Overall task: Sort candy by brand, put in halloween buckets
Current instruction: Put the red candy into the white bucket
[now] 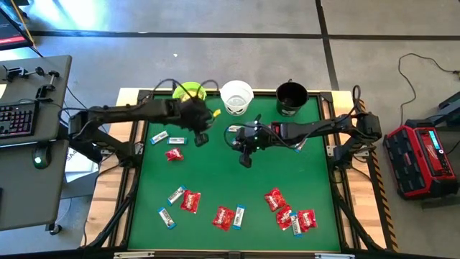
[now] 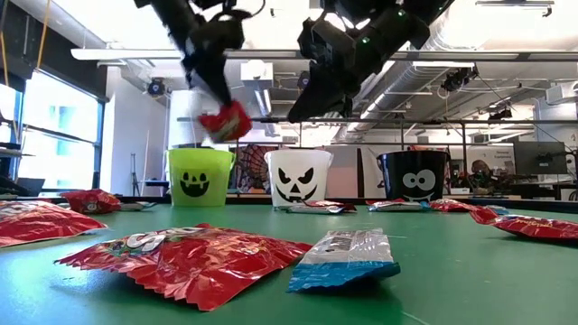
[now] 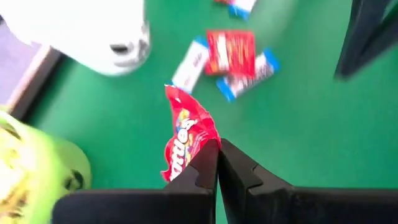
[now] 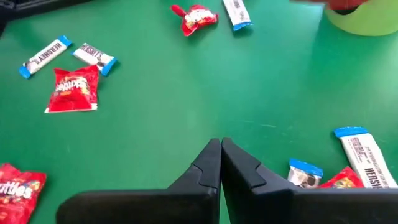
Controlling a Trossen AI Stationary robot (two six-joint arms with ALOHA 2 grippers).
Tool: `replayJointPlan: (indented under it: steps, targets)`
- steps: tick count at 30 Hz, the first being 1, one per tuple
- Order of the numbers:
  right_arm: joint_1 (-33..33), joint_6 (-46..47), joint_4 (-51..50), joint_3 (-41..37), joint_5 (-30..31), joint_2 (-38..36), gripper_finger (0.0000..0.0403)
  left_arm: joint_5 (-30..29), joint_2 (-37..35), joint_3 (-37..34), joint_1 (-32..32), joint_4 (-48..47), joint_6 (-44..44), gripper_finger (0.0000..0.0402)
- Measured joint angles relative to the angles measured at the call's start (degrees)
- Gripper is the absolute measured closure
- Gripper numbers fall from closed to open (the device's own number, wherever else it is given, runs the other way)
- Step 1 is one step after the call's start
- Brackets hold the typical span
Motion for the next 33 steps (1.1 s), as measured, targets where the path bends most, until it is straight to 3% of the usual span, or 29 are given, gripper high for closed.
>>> replayJointPlan:
  steps: [9,16,20,33]
  targets:
    - [1.84,2.73,2.58,-0.05,6.51,0.00,0.0403,-0.16,0.24,11.01,5.98,-1.63,-0.27,0.0401]
    - [1.92,8.12,14.56,-8.56,5.22,-0.26,0.0403,0.51,0.31,15.84,8.10,-3.18,0.25,0.0401]
    - [2.56,11.08,15.31,-11.37,5.24,-1.29,0.0403,1.54,1.14,17.53,8.26,-3.05,0.29,0.0401]
    - [3.73,10.74,9.99,-12.24,11.10,-8.27,0.0403,2.47,13.82,28.94,9.44,-3.04,3.36,0.0401]
